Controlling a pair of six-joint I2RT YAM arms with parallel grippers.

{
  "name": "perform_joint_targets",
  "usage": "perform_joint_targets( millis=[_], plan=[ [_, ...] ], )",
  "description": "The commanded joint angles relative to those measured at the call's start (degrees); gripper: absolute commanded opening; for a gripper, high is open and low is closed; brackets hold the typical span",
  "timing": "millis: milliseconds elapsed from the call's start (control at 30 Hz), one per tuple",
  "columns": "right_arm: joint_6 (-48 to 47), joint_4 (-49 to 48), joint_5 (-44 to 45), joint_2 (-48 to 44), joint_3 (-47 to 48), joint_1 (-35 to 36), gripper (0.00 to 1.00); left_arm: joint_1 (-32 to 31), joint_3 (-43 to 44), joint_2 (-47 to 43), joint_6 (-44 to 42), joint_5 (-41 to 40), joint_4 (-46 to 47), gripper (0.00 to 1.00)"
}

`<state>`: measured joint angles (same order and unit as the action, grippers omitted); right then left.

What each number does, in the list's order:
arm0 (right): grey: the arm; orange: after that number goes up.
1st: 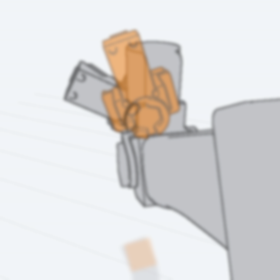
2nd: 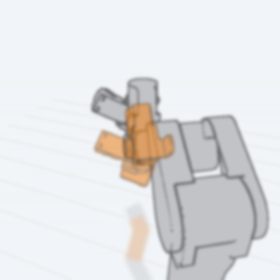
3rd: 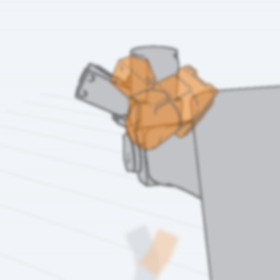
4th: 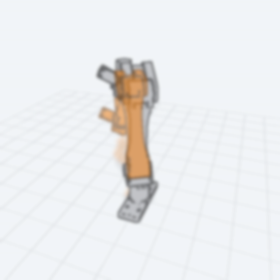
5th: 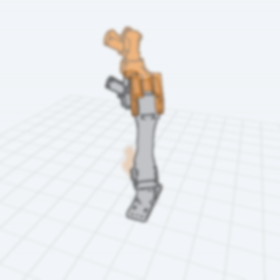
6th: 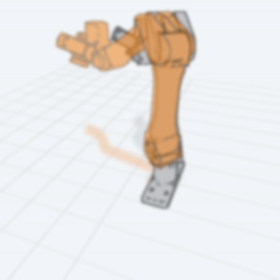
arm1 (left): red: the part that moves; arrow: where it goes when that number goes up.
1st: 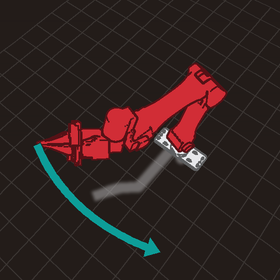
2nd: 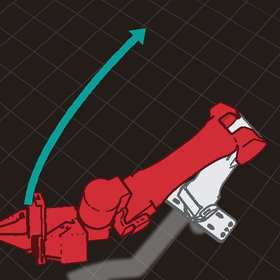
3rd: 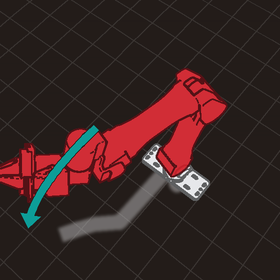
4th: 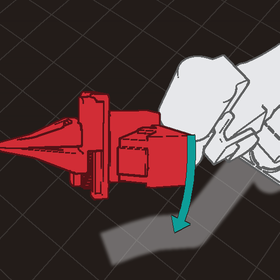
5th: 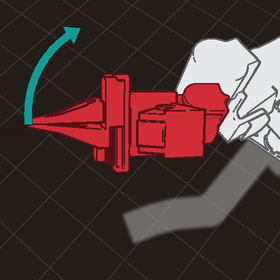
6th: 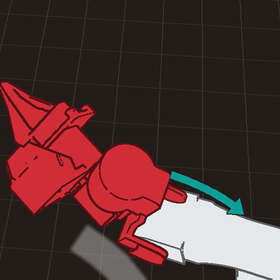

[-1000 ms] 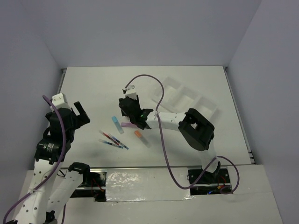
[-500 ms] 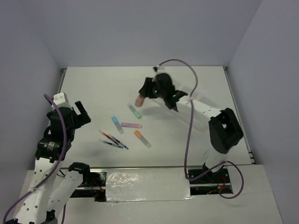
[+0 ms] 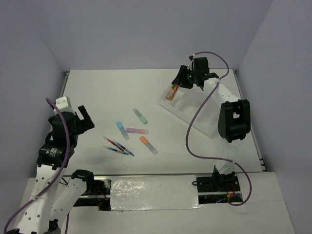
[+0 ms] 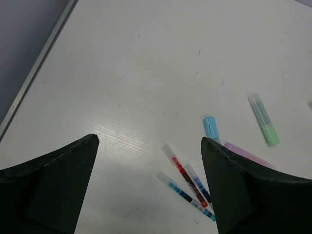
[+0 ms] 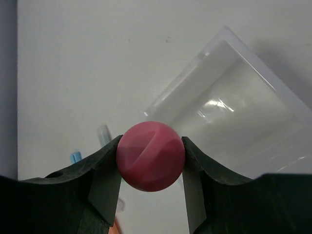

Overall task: Sort the stationery into containers
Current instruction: Place the stationery in the storage box, then pick up the pen from the center of the board.

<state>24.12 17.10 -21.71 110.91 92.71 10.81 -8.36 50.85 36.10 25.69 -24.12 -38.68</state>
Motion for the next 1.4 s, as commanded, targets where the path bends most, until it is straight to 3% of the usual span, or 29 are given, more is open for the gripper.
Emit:
perform_joint_targets(
  millis=[0, 133, 233, 267, 567, 667, 767, 800, 900, 933, 967, 1200, 1367],
  plan=[
    [-1.88, 4.52, -1.41, 1.93, 3.71, -0.79, 0.28, 0.36, -0.31, 0.02, -0.64, 0.39, 2.64, 0.99],
    [-1.88, 4.78, -0.26, 4.57, 3.62, -1.05, 0.37, 0.36, -0.23, 0.11, -0.73, 0.39, 2.64, 0.99],
    [-1.97, 6.01, -1.05, 6.16, 4.76, -0.97, 0.6, 0.36, -0.4, -0.15, -0.73, 0.48, 2.64, 0.99],
    [-1.88, 6.53, -0.79, 5.9, 5.03, -1.05, 0.99, 0.36, -0.4, -0.06, -0.73, 0.48, 2.64, 0.99],
    [-3.64, 13.74, 9.57, -1.65, 11.09, -0.18, 1.0, 0.45, -0.4, 0.12, -0.91, 1.0, 2.82, 0.99],
    [-6.79, 15.5, 16.17, -5.26, 10.92, 4.21, 1.0, 0.45, -0.31, -0.06, -0.82, 0.92, 2.73, 0.99],
    [-11.8, 16.38, 19.59, -7.72, 6.1, 13.42, 0.99, 0.63, -0.31, -0.15, -0.56, 0.48, 2.64, 0.99],
    [-12.68, 16.21, 21.35, -8.08, 4.17, 18.93, 0.97, 0.8, -0.23, -0.24, -0.56, 0.22, 2.47, 0.99],
    [-14.18, 8.23, 25.14, -9.22, -4.45, 25.91, 0.77, 0.98, -0.22, -0.33, -0.38, 0.12, 2.38, 0.99],
    [-14.36, 6.38, 24.97, -8.61, -5.59, 29.06, 0.68, 0.98, -0.31, -0.41, -0.38, 0.3, 2.64, 0.99],
    [-14.28, 6.19, 24.79, -5.39, -4.65, 30.14, 0.66, 0.98, -0.4, -0.33, -0.47, 0.47, 2.55, 0.99],
    [-13.66, 12.51, 24.7, 11.14, 10.71, 33.49, 0.69, 1.06, -0.4, -0.5, -0.47, 0.21, 2.46, 0.99],
    [-14.36, 14.01, 26.81, 17.49, 13.99, 33.49, 0.71, 1.07, -0.31, -0.33, -0.56, 0.65, 2.55, 0.99]
  ],
)
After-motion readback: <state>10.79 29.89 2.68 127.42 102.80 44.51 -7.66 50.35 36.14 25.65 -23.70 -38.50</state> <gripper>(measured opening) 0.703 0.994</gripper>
